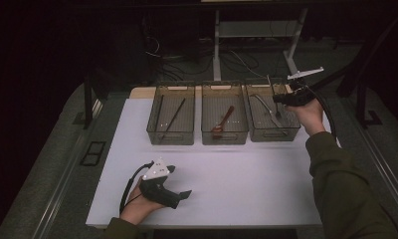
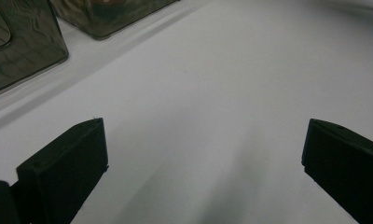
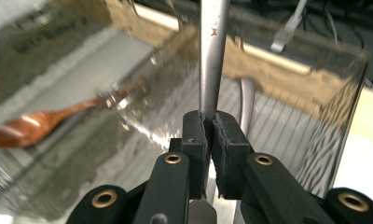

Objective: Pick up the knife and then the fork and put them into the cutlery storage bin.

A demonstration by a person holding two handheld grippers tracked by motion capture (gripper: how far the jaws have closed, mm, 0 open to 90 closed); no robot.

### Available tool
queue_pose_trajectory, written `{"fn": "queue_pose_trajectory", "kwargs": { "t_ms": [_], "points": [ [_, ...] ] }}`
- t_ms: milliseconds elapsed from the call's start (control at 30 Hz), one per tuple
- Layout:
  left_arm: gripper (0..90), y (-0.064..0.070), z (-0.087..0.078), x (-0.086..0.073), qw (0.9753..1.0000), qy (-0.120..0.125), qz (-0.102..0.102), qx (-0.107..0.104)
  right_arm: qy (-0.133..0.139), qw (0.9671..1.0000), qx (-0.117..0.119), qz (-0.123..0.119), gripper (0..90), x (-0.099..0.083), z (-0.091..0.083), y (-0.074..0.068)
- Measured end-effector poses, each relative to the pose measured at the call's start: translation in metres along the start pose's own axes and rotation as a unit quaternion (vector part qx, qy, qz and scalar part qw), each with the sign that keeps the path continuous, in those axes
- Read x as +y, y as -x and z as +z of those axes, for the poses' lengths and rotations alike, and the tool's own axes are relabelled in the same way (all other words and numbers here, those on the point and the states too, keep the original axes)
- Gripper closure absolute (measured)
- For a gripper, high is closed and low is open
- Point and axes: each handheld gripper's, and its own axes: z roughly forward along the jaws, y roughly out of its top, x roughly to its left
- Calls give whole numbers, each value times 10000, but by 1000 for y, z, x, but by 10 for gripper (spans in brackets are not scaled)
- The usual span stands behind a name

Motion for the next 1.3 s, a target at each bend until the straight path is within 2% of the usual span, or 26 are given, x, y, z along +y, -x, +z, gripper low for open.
{"fn": "queue_pose_trajectory", "kwargs": {
  "t_ms": [300, 400, 600, 733, 1033, 1300],
  "points": [
    [0, 1, 0, -1, 10000, -36, 10, -3, -429, 9990, 38, 132, 798, -21, 11, 7],
    [0, 1, 0, -1, 10000, -30, 6, -4, -326, 9992, 112, 201, 744, -24, 7, 8],
    [0, 1, 0, -1, 10000, -31, 11, -15, -134, 9997, 163, 155, 611, -25, -3, 4],
    [0, 1, 0, -1, 10000, -28, 17, -20, 62, 9995, 282, 92, 520, -26, -13, -3],
    [0, 0, -1, 0, 10000, 10, 29, -16, 419, 9973, 577, -149, 420, -37, -39, -28],
    [0, -2, -5, 0, 9999, 86, 61, 1, 558, 9965, 474, -392, 354, -58, -53, -55]
  ]
}}
